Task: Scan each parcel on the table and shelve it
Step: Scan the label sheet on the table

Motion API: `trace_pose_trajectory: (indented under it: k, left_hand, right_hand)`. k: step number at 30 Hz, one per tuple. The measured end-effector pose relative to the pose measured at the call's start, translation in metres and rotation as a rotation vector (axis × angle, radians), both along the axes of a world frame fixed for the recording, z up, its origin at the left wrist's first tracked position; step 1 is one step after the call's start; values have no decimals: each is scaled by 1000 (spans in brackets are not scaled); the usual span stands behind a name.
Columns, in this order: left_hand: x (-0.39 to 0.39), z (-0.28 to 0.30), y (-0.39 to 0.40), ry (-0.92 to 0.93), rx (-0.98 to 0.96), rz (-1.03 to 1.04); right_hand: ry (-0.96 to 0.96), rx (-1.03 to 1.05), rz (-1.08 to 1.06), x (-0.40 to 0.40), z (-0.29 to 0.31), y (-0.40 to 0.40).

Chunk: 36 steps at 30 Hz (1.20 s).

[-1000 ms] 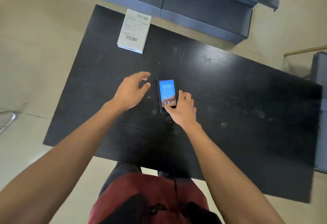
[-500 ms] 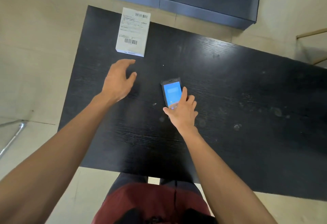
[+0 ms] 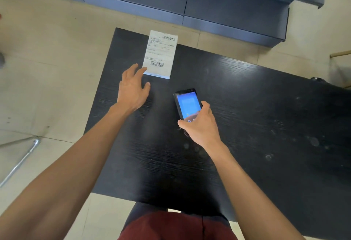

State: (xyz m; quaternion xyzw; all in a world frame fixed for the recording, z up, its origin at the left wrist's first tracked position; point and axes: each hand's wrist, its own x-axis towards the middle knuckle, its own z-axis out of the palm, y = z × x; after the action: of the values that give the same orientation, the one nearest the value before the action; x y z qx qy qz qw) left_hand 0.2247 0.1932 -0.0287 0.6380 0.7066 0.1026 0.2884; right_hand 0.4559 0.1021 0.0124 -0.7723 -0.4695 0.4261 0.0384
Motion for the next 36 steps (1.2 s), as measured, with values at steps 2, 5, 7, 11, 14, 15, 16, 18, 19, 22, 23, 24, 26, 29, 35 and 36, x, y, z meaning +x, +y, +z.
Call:
trace_pose_trajectory:
  k: [2, 5, 7, 11, 14, 15, 16, 18, 19, 22, 23, 24, 26, 29, 35, 36]
  left_hand:
    - [-2, -3, 4, 17, -21, 0]
    - [-4, -8, 7, 36, -48, -25]
    - [-4, -10, 9, 55, -66, -54]
    - [-3, -14, 7, 95, -92, -111]
    - [-2, -17, 4, 100, -97, -130]
    - [-2, -18, 4, 100, -94, -130]
    - [-2, -19, 4, 98, -92, -127]
    - [-2, -19, 4, 88, -84, -124]
    - [-2, -20, 4, 83, -78, -126]
    - [-2, -20, 4, 83, -72, -133]
    - [-1, -20, 4, 80, -74, -133]
    - [-1, -20, 4, 75, -75, -131]
    - [-1, -21, 4, 65, -73, -127]
    - [-2, -21, 4, 59, -76, -124]
    - [-1, -20, 4, 60, -77, -123]
    - [-1, -20, 4, 60, -74, -121]
  right_hand:
    - [45, 16, 9, -7, 13, 11]
    - [88, 29, 26, -14, 27, 25]
    - [107, 39, 25, -17, 33, 31]
    - [112, 46, 39, -18, 41, 39]
    - [99, 20, 47, -18, 45, 41]
    - [95, 9, 51, -18, 46, 42]
    - [93, -3, 52, -19, 46, 42]
    - [92, -17, 55, -20, 48, 43]
    - [90, -19, 56, -21, 49, 44]
    - [68, -9, 68, -24, 50, 45]
    - [62, -5, 71, -25, 50, 45]
    - [61, -3, 71, -26, 50, 46]
    - [68, 1, 66, -27, 49, 46]
    - [76, 9, 58, -26, 46, 46]
    - [74, 33, 76, -23, 39, 44]
    - [57, 34, 87, -22, 38, 42]
